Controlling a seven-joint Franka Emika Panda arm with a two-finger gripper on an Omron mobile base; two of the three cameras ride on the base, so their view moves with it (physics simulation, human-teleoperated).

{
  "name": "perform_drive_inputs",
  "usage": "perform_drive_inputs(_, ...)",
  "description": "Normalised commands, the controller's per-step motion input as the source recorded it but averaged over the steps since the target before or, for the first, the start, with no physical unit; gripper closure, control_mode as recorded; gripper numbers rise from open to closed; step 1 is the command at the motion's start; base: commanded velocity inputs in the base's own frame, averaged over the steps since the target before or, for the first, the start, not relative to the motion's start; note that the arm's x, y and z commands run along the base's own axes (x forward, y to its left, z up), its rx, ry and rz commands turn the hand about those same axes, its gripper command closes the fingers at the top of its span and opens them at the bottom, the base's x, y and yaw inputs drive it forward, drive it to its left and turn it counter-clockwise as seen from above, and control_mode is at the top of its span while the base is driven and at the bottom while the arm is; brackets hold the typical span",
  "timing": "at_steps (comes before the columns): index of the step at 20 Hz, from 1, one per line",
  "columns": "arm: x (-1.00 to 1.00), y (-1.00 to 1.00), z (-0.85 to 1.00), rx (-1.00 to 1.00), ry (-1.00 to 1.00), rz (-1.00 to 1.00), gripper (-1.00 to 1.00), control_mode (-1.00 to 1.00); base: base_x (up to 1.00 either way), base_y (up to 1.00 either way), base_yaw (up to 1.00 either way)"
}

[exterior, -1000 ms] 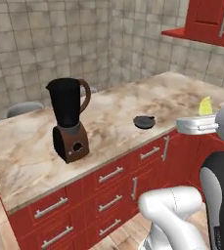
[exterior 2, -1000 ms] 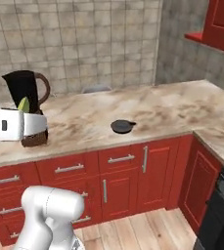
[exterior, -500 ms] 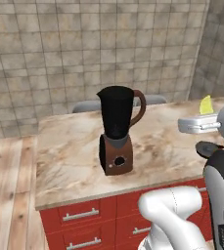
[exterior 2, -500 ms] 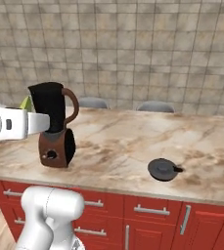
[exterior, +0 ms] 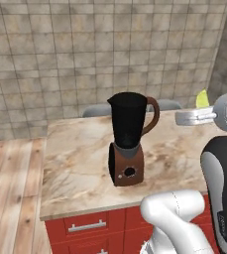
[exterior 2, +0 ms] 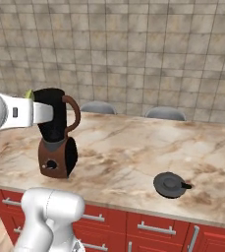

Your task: Grab the lime and lemon wedge from the fridge, place them in the blender, close the lid, and turn on the blender to create a marinade.

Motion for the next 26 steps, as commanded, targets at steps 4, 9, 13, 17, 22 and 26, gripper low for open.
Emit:
perform_drive_inputs(4, 0.70, 0.01, 0.40, 0.04, 0.33, 0.05, 1.00, -1.00, 0.00, 0.00, 0.00)
perform_drive_inputs(9, 0.48, 0.00, 0.08, 0.08, 0.42, 0.17, 1.00, -1.00, 0.00, 0.00, 0.00)
perform_drive_inputs(13, 0.11, 0.25, -0.16, 0.00, 0.22, 0.14, 1.00, -1.00, 0.00, 0.00, 0.00)
perform_drive_inputs(17, 0.38, 0.48, -0.32, -0.01, 0.14, 0.06, 1.00, -1.00, 0.00, 0.00, 0.00)
perform_drive_inputs(22, 0.59, 0.65, -0.04, -0.04, 0.03, 0.00, 1.00, -1.00, 0.00, 0.00, 0.00)
perform_drive_inputs(26, 0.58, 0.33, 0.00, -0.05, 0.00, 0.00, 1.00, -1.00, 0.00, 0.00, 0.00)
